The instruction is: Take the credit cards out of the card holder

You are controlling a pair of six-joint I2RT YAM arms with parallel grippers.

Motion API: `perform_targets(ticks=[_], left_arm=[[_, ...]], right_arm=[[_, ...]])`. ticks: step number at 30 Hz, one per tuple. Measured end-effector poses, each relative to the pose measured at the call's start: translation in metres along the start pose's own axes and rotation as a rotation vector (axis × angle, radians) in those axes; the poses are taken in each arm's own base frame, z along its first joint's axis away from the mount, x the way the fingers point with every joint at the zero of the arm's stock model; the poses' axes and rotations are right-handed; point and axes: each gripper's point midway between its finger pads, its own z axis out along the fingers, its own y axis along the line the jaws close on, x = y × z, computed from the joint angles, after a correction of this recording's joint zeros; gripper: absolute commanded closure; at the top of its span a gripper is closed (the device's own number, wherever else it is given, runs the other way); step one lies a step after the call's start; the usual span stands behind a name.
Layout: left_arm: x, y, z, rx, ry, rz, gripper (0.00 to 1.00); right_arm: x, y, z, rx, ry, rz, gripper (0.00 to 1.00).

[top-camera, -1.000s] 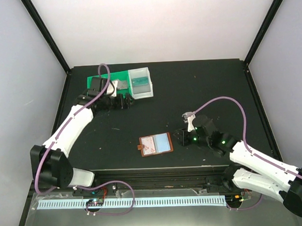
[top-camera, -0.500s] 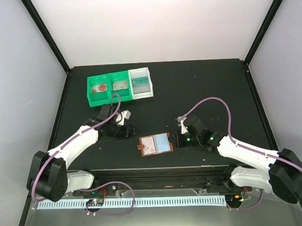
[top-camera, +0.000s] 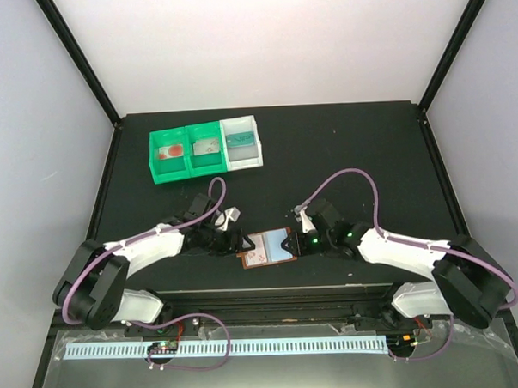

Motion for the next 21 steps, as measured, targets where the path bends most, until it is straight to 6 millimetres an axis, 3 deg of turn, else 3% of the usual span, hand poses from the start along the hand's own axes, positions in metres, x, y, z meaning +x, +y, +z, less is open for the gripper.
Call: perform_targets(ticks=[6, 21], left_arm=[[0.008, 0.006, 0.010, -0.007, 0.025, -0.018, 0.49], [-0.005, 0.010, 0.024, -0.003, -0.001, -0.010, 0.55]], right_arm=[[0.008, -0.007, 0.012, 0.010, 0.046, 0.003, 0.75], [0.015, -0.042, 0.024, 0.158, 0.054, -0.003, 0.79]])
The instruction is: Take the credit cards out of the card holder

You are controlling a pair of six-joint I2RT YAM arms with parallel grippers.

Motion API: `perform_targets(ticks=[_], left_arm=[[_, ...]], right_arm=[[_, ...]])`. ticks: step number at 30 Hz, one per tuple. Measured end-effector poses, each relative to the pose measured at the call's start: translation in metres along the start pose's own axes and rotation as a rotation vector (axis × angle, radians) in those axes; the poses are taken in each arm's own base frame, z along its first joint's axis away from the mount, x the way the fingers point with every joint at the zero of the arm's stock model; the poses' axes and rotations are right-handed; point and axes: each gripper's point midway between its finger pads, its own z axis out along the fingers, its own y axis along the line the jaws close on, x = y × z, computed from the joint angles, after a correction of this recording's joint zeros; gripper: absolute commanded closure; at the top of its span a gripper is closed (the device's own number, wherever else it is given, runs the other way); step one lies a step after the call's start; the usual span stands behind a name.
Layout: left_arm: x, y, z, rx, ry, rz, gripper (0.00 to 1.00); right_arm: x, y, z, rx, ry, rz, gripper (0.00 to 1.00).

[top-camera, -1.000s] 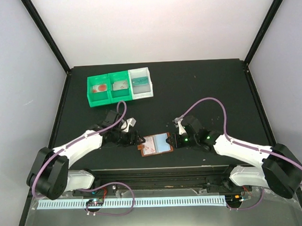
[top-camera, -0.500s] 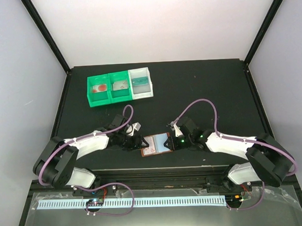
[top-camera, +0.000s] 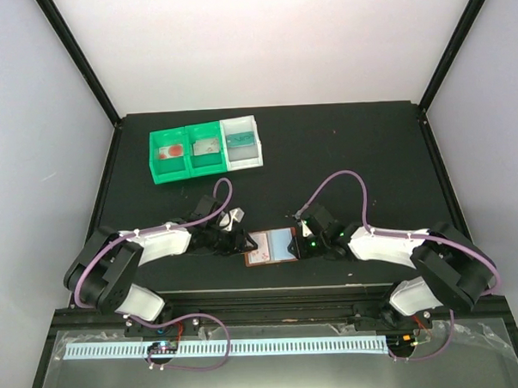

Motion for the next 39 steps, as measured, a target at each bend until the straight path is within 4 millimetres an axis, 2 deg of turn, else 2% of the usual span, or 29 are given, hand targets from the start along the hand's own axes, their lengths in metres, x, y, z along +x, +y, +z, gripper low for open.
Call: perform_targets(ticks=[4, 8, 15, 24, 31, 39], left_arm=[[-0.002, 0.000, 0.000, -0.003, -0.008, 0.003, 0.55], [-0.005, 0.001, -0.002, -0.018, -0.024, 0.005, 0.59], [-0.008, -0.001, -0.008, -0.029, -0.052, 0.007, 0.74], [-0.005, -0.003, -0.013, -0.030, -0.062, 0.003, 0.94], [0.003, 0.001, -0.017, -0.032, -0.061, -0.001, 0.95], [0.019, 0.010, -0.013, -0.033, -0.023, -0.026, 0.95]], right_arm=[[-0.002, -0.007, -0.001, 0.039, -0.017, 0.003, 0.79], [-0.006, -0.004, -0.007, 0.031, -0.039, 0.001, 0.79], [-0.019, 0.020, -0.021, -0.067, -0.089, 0.001, 0.81], [-0.020, 0.039, -0.010, -0.147, -0.049, 0.017, 0.82], [-0.021, 0.055, 0.003, -0.196, -0.012, 0.012, 0.82], [-0.016, 0.057, 0.019, -0.211, 0.042, 0.030, 0.82]])
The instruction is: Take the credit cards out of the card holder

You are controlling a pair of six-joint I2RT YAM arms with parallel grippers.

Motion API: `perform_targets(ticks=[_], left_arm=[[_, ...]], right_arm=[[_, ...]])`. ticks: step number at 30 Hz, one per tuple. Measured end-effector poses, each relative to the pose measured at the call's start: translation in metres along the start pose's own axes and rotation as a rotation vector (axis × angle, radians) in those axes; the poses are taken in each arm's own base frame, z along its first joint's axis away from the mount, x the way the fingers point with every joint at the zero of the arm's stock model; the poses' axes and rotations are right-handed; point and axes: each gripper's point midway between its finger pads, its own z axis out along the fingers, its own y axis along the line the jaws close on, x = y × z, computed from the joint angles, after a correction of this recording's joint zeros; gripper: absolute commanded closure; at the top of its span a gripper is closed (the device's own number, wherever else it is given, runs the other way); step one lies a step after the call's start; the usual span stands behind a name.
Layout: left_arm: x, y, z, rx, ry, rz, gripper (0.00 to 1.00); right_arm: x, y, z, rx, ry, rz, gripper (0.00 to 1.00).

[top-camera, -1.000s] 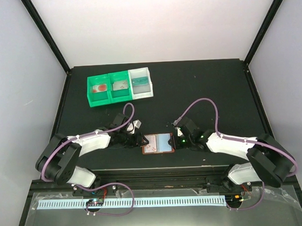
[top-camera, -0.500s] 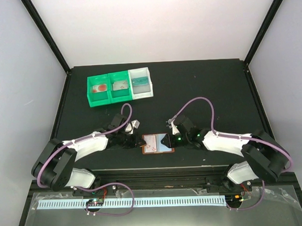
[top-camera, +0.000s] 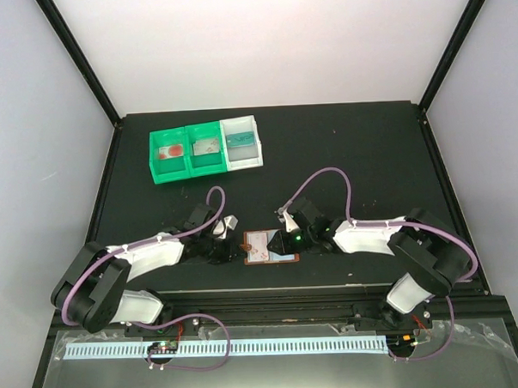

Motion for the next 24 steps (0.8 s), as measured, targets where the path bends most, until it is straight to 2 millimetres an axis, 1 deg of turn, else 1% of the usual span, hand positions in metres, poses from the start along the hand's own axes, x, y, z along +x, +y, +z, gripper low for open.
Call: perform_targets(ticks=[6, 16, 24], left_arm=[[0.006, -0.002, 0.004, 0.015, 0.018, -0.001, 0.95], [0.005, -0.010, 0.006, 0.041, 0.009, 0.009, 0.95], [0.010, -0.003, 0.014, 0.034, 0.023, -0.004, 0.97]], right_arm=[[0.005, -0.004, 0.006, 0.006, 0.022, 0.010, 0.82], [0.006, -0.007, 0.009, 0.016, 0.030, 0.025, 0.82], [0.005, -0.006, 0.009, 0.013, 0.028, 0.024, 0.82]])
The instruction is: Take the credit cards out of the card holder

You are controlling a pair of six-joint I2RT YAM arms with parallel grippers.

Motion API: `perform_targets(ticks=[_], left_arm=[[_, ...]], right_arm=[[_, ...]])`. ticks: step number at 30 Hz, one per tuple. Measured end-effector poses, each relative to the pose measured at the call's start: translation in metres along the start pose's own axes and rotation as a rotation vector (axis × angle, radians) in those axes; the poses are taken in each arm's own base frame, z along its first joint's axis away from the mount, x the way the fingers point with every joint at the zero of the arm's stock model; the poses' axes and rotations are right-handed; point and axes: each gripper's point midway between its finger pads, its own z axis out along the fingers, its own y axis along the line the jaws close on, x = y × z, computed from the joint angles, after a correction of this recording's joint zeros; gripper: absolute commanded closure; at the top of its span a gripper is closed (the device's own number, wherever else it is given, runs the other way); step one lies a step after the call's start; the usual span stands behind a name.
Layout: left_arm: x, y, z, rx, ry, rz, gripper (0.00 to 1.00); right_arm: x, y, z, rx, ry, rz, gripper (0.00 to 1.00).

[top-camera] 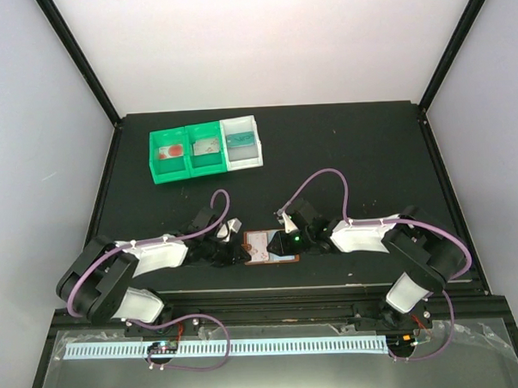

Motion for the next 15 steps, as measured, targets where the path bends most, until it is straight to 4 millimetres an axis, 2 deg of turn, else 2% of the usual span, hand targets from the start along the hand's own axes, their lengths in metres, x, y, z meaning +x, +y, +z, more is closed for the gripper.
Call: perform_targets(ticks=[15], left_arm=[[0.0023, -0.0019, 0.0083, 0.021, 0.009, -0.010, 0.98]], right_arm=[[-0.0003, -0.0007, 0.0037, -0.005, 0.002, 0.004, 0.83]])
